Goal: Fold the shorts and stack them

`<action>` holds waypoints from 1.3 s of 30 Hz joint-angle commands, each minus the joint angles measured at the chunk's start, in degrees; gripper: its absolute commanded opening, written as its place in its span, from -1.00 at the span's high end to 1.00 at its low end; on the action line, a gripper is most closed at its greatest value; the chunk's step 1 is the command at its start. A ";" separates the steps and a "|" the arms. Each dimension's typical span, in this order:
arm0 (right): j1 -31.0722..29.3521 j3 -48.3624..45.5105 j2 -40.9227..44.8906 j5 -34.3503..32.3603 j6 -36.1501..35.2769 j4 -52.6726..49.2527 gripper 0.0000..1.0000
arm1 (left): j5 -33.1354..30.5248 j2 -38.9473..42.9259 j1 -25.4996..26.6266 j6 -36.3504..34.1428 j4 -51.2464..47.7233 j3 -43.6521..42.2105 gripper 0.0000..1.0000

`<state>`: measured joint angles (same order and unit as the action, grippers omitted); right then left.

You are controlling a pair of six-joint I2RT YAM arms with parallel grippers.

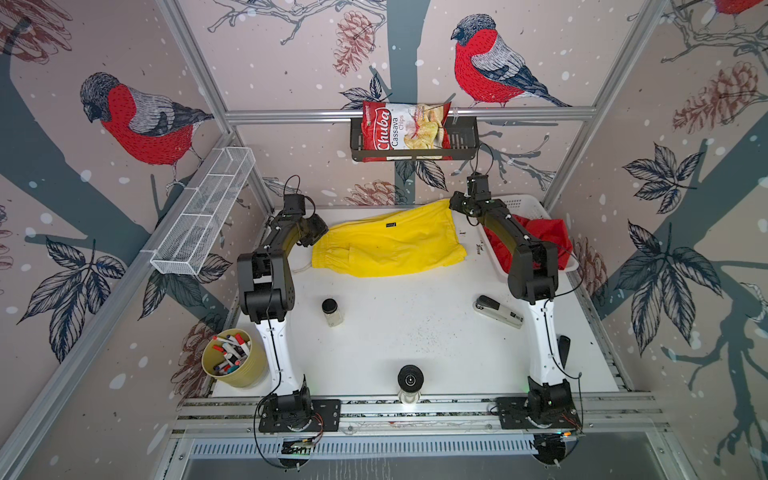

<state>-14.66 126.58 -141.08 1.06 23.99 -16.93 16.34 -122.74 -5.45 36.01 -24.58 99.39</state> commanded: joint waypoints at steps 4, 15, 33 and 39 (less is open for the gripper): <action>-1.09 -2.78 3.05 0.40 -1.96 3.48 -0.28 | -1.65 -0.78 -0.02 -0.13 -3.66 5.72 -0.56; -9.09 -33.26 21.02 -8.65 -5.50 3.93 -0.55 | -9.12 13.12 2.14 -3.31 -0.86 -13.04 -0.57; -11.35 -63.01 33.72 -9.09 0.77 6.77 -0.50 | -7.14 14.52 5.30 -2.98 2.49 -32.00 -0.45; -11.50 -71.54 40.68 -8.01 2.62 6.57 -0.39 | -6.74 19.70 5.44 -3.63 2.00 -37.76 -0.43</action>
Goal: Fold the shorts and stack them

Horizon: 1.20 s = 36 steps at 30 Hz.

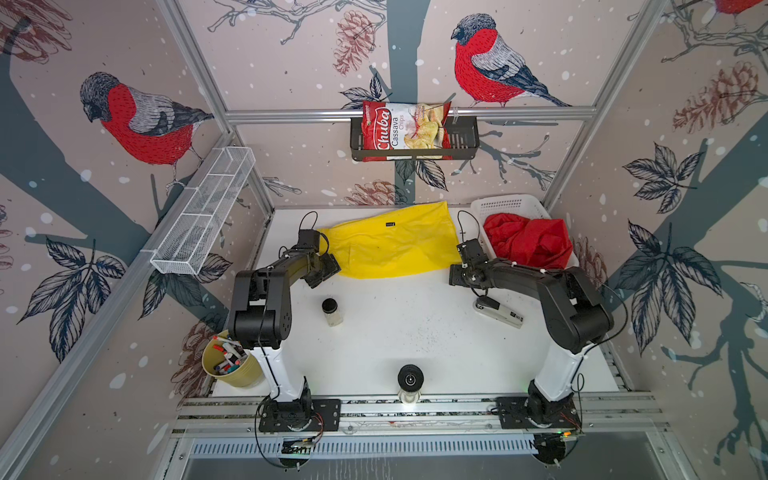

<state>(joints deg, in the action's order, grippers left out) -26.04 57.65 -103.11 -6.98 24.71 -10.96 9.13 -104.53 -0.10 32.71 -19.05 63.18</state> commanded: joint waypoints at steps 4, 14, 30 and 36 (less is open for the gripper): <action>0.65 -3.85 4.57 0.17 2.03 1.69 -0.44 | -0.84 3.44 0.03 -0.66 -4.24 -1.16 -0.44; 7.89 10.87 -4.09 15.66 4.42 5.66 -0.54 | -1.85 2.94 0.02 1.40 -1.78 2.59 -0.63; 9.22 17.38 -15.30 19.73 8.80 4.58 0.55 | -1.46 -5.33 0.01 1.79 -0.30 6.70 -0.36; 9.51 14.65 -12.34 15.50 7.34 1.82 1.00 | -0.33 -5.63 0.05 1.34 -1.31 5.96 0.68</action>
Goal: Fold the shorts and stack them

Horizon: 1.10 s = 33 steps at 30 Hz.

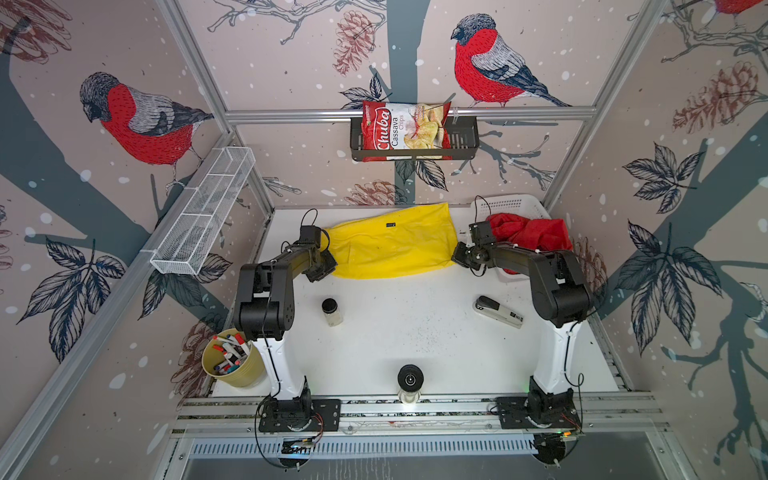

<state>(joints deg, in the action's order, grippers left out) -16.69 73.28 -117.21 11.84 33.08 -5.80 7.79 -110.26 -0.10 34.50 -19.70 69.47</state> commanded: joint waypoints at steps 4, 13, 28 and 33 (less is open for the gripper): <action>1.58 -4.05 6.65 -8.66 -3.58 -7.49 1.00 | 2.67 3.09 0.10 -1.14 -1.86 -4.65 0.85; 2.47 -10.49 14.32 -13.05 -6.57 -13.74 1.00 | 5.04 12.98 0.44 -2.17 -4.21 -16.06 0.82; -3.15 15.65 7.97 -19.54 -12.01 -20.71 -0.11 | 5.56 13.15 0.43 -0.86 -6.49 5.42 -0.20; -3.75 29.80 -4.59 -16.84 -14.16 -19.24 -0.02 | 8.37 5.54 3.47 0.96 -3.37 11.51 -0.17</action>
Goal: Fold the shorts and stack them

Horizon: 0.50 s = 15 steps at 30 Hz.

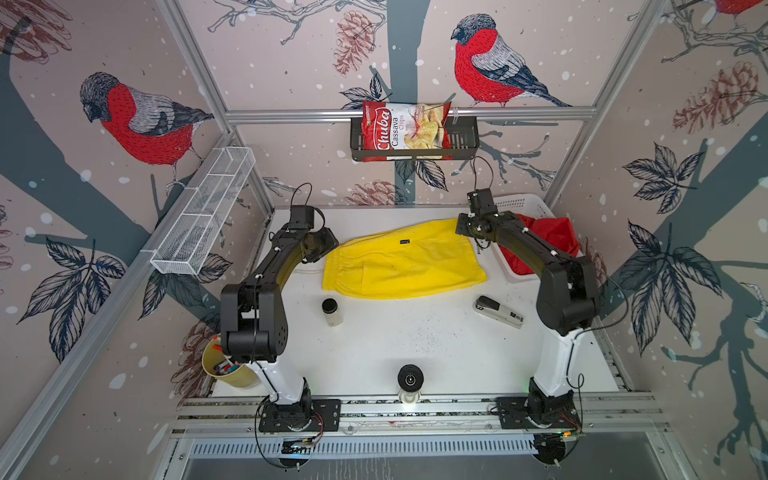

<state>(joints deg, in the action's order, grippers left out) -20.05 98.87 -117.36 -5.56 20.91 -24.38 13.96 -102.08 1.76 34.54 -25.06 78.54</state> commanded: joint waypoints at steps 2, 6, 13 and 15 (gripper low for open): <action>-0.04 7.97 -8.99 2.09 -1.91 1.31 -0.02 | 2.91 -6.30 3.16 0.88 2.95 4.88 -0.16; 1.24 15.49 -17.38 5.75 -0.84 2.69 -0.01 | 1.15 -12.97 3.47 1.06 2.09 9.48 -0.10; 3.65 22.85 -26.70 10.48 0.51 6.74 0.00 | -1.63 -22.79 1.44 1.75 1.93 16.31 -0.01; 4.25 22.31 -27.83 10.57 1.02 8.64 0.00 | -2.00 -25.07 1.07 2.01 1.65 17.87 0.01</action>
<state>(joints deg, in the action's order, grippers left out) -16.34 120.95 -143.96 3.42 21.02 -19.68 13.69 -125.14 3.42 35.99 -22.90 94.83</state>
